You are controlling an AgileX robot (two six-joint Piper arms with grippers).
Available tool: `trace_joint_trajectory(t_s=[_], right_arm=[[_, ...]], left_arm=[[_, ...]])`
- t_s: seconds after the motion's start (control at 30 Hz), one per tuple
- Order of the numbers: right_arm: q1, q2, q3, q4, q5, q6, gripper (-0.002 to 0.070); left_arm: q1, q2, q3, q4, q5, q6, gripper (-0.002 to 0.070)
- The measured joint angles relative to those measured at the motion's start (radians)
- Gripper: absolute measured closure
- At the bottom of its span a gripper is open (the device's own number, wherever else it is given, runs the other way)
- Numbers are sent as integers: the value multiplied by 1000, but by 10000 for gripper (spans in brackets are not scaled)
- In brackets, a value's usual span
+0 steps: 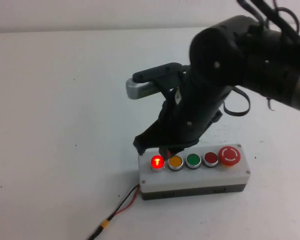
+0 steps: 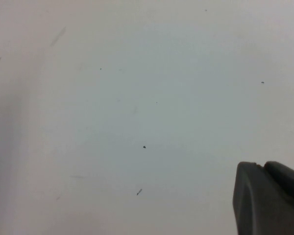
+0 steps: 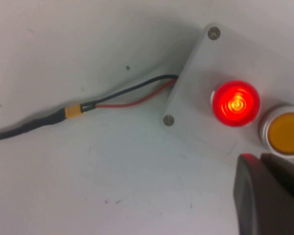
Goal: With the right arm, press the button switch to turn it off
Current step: Press the button to turn off
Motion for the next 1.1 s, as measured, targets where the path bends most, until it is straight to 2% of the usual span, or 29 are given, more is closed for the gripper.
trace_joint_trajectory(t_s=[0.27, 1.1], right_arm=[[13, 157, -165, -31, 65, 2, 691], [13, 216, -178, -67, 73, 2, 691]], left_arm=[[0, 0, 0, 0, 0, 0, 677], [0, 0, 0, 0, 0, 0, 677]])
